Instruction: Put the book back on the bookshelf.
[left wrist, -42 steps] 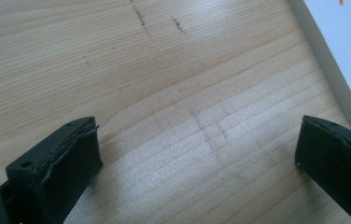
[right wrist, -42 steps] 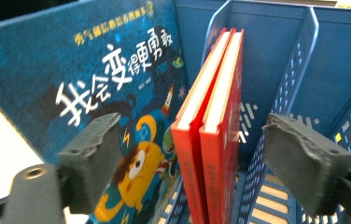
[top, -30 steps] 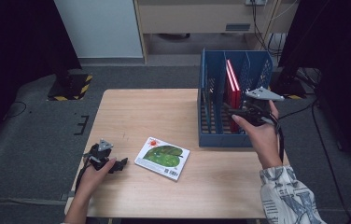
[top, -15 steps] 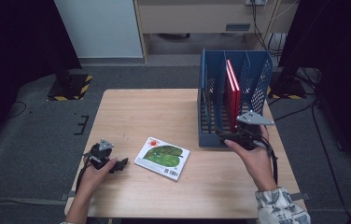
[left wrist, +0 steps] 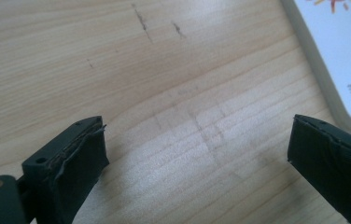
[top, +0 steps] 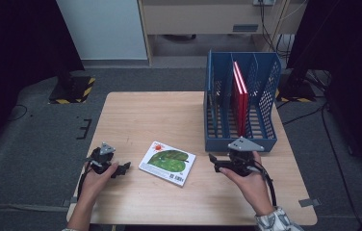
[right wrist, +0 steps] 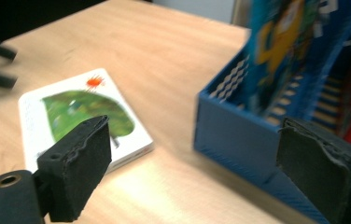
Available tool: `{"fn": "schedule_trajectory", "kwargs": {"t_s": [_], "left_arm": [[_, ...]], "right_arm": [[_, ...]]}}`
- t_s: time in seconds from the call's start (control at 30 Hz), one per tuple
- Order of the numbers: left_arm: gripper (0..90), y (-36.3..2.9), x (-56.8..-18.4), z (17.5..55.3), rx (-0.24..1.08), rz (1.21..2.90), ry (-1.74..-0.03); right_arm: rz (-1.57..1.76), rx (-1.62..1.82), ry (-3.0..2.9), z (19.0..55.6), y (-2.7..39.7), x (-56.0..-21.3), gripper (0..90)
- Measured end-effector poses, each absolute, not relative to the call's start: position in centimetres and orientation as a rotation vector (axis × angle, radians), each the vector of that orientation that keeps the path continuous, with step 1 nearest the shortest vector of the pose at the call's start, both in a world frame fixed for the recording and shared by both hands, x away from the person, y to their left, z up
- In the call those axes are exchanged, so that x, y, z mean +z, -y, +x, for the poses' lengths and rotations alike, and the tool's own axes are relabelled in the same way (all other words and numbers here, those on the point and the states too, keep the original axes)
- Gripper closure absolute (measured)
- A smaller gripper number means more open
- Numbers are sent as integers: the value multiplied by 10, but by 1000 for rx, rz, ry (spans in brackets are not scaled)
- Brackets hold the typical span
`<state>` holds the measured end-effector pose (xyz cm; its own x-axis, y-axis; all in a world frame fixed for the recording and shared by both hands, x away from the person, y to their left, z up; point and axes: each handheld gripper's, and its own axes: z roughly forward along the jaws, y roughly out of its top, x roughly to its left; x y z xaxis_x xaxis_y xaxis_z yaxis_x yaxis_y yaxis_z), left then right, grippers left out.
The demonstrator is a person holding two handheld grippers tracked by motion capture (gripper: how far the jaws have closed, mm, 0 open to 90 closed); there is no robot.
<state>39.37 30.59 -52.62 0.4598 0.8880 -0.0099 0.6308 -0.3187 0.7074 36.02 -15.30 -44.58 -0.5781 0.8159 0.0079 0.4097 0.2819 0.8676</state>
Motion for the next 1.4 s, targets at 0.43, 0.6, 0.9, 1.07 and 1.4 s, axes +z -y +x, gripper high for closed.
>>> {"fn": "schedule_trajectory", "kwargs": {"t_s": [0.43, 0.6, 0.9, 1.07, 1.4], "left_arm": [[80, -292, -509, 386, 500, 1939, -1173], [102, -277, -508, 385, 496, 1974, -1130], [114, -242, -518, 390, 466, 2062, -1067], [140, -239, -522, 395, 420, 2054, -1070], [182, -232, -528, 398, 358, 2088, -1058]], "right_arm": [[954, 1168, -2316, 336, 94, -479, 168], [967, 1184, -2363, 337, 85, -487, 186], [1006, 1181, -2414, 341, 81, -498, 165], [1017, 1183, -2439, 343, 77, -505, 164], [1005, 1143, -2494, 341, 65, -516, 145]]}}
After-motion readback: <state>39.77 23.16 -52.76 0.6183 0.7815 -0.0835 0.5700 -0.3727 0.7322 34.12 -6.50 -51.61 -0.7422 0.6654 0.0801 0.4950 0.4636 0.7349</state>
